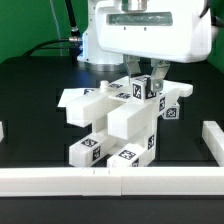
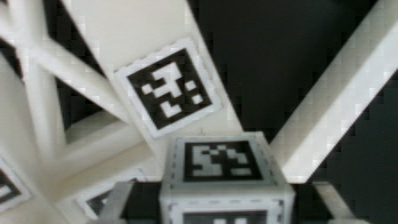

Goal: Assemble chair

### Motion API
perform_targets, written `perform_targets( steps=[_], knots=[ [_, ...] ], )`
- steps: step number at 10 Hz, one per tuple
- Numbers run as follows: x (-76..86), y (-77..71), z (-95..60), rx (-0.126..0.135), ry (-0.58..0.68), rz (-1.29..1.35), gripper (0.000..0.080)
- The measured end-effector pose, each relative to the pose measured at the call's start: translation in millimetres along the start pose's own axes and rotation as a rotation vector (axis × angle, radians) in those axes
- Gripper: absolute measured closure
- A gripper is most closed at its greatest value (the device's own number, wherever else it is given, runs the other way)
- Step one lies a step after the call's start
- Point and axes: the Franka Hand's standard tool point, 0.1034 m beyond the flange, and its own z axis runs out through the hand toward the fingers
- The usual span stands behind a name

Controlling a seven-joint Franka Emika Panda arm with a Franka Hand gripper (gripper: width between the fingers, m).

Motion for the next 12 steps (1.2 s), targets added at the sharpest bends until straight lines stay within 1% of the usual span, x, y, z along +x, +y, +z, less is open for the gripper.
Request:
perform_targets(
  steps=[3,10,12],
  knots=[
    [-2.2,-0.9,0.2,0.005,-0.009,0.138,0.0512],
    [-11.5,-4.7,1.2,0.017,-0.052,0.578,0.0512],
    [-13.4,-5.3,1.6,0.017,-0.058,0.633,0.0512]
  ],
)
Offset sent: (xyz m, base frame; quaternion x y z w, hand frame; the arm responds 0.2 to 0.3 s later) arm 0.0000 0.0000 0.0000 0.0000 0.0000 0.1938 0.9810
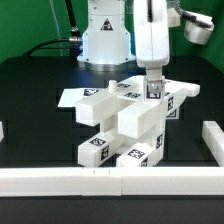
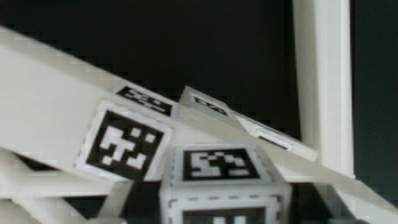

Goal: Assemble chair

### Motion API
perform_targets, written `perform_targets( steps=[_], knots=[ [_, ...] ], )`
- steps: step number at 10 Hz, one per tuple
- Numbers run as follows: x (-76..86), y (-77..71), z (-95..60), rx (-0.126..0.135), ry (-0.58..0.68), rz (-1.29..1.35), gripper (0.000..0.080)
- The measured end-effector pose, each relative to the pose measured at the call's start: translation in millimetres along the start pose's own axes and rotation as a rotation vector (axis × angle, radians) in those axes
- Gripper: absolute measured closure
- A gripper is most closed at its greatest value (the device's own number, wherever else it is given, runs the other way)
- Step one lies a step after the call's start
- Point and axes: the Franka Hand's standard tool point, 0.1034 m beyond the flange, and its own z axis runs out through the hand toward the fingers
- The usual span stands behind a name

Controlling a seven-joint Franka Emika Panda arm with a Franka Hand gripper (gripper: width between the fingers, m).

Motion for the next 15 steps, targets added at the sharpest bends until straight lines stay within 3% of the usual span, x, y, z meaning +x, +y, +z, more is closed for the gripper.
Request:
perform_targets(
  steps=[1,2,3,4,5,9,11,15],
  knots=[
    [-0.8,0.2,0.2,0.0,-0.003,0.003,0.0462],
    [-0.7,1.0,0.2,-0.008,-0.004,-0.042,0.027],
    [-0.8,1.6,-0.9,-0.027,-0.009,-0.093,0.027],
    [-1.2,0.3,-1.8,-0.024,-0.01,-0.098,0.0188],
    [-4.2,3.2,1.0,-0.014,-0.007,-0.104,0.0157],
    [-2.2,2.9,0.9,-0.014,-0.008,-0.524,0.0151],
    [-0.7,4.1,-0.5,-0.051,0.004,-0.758,0.0151],
    [1.9,1.2,-2.9,-0.072,0.022,-1.174,0.0151]
  ],
)
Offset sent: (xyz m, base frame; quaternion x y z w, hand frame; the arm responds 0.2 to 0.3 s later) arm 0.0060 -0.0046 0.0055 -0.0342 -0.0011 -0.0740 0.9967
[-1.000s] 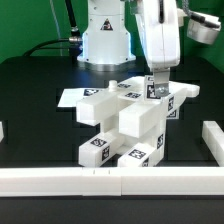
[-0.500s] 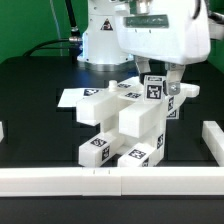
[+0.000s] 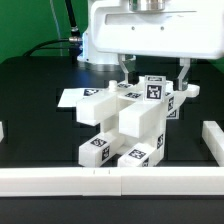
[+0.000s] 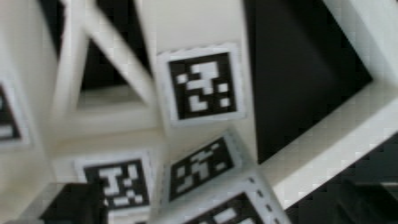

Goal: Assemble chair

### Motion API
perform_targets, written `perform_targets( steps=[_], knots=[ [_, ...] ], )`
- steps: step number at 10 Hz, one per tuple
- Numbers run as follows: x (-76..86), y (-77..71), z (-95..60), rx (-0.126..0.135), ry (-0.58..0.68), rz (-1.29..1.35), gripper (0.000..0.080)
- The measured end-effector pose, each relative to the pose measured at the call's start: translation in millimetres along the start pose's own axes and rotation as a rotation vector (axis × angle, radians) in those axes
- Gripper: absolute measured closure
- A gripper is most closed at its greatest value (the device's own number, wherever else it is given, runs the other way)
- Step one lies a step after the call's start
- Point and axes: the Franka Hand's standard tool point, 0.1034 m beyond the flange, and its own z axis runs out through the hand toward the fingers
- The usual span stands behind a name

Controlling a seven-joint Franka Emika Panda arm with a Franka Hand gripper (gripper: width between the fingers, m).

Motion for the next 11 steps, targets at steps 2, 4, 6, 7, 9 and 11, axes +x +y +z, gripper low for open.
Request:
perform_targets(
  steps=[2,4,6,7,9,11],
  knots=[
    [1.0,0.5,0.0,-0.006,0.003,-0.156,0.0151],
    [0.5,-0.9,0.2,-0.027,0.013,-0.333,0.0151],
    [1.2,0.1,0.5,-0.03,0.017,-0.402,0.0173],
    [1.2,0.1,0.5,-0.03,0.017,-0.403,0.0173],
    [1.2,0.1,0.5,-0.03,0.017,-0.402,0.0499],
    [1.3,0.1,0.5,-0.03,0.017,-0.377,0.0514]
  ],
)
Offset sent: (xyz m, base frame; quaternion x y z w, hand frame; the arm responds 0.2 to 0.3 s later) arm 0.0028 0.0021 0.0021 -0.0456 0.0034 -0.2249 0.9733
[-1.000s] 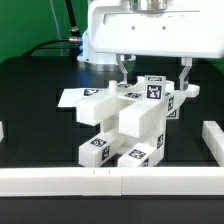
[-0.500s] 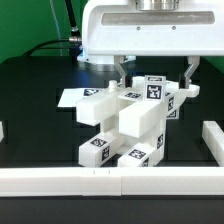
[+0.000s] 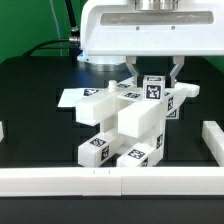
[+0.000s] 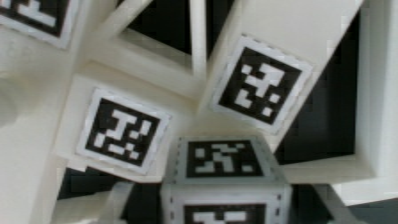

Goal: Assemble chair

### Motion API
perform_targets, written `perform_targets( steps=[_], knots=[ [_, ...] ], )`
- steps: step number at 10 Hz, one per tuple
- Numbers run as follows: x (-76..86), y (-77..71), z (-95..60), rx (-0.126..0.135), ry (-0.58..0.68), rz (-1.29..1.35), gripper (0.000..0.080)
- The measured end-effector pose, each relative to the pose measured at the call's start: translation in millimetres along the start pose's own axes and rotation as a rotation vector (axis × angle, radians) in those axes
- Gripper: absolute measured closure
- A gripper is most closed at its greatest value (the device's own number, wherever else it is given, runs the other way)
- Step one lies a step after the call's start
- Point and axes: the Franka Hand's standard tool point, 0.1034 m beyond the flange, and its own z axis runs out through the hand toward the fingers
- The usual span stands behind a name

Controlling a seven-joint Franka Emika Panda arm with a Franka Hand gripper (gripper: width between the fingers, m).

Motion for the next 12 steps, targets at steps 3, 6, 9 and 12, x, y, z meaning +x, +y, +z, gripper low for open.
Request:
perform_targets(
  steps=[3,6,9,12],
  knots=[
    [-0.2,-0.6,0.1,0.002,-0.001,0.15,0.0514],
    [-0.1,-0.9,0.0,0.002,-0.001,0.333,0.0512],
    [0.1,-1.4,-0.3,0.003,0.0,0.539,0.0512],
    [-0.3,-2.8,-0.3,0.009,-0.004,0.722,0.0512]
  ],
)
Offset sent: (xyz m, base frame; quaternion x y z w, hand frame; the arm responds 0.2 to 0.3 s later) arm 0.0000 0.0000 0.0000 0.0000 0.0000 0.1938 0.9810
